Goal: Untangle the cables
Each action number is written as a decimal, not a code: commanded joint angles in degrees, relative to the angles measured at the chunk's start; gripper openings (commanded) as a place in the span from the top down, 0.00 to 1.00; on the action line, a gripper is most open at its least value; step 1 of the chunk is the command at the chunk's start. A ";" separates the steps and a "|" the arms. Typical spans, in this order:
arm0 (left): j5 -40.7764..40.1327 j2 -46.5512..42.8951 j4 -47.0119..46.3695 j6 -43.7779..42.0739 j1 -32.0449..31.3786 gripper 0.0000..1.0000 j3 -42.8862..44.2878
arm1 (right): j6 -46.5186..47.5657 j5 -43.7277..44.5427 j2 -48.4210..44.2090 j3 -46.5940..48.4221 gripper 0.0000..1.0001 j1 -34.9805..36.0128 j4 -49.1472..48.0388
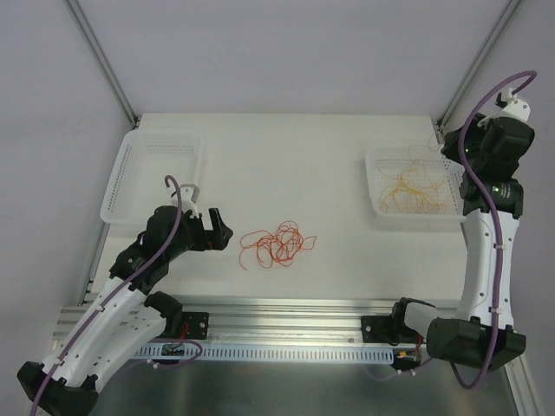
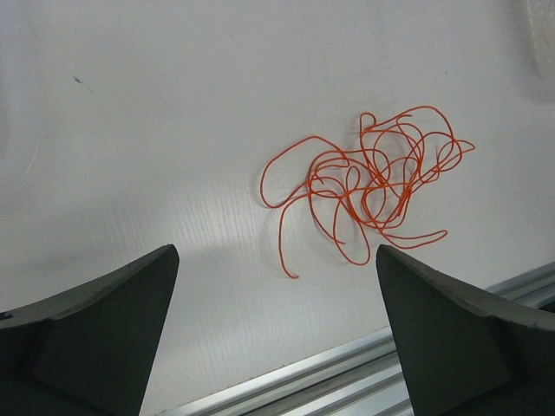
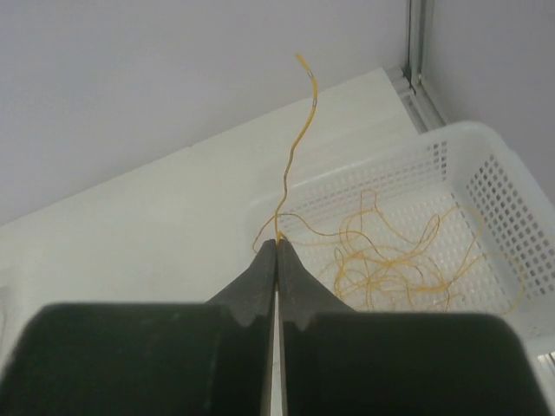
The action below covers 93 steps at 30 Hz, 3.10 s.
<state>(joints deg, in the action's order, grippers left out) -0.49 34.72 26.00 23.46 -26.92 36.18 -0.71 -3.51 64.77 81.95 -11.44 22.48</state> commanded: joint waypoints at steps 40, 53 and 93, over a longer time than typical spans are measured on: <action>13.94 16.78 -1.65 -0.43 0.29 0.01 1.96 | -4.82 -9.32 4.23 -9.43 0.07 11.16 17.53; 17.46 36.11 -3.06 -1.41 -3.83 0.14 7.49 | -16.86 -8.27 -0.88 -34.30 0.08 41.93 -3.05; 13.15 37.62 -6.76 5.10 -14.13 1.00 10.93 | -21.62 -3.44 30.14 -26.41 0.35 56.27 -15.62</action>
<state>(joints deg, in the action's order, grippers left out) 11.88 75.77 18.74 28.10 -40.58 47.81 -21.54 -8.82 93.62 53.17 44.73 8.64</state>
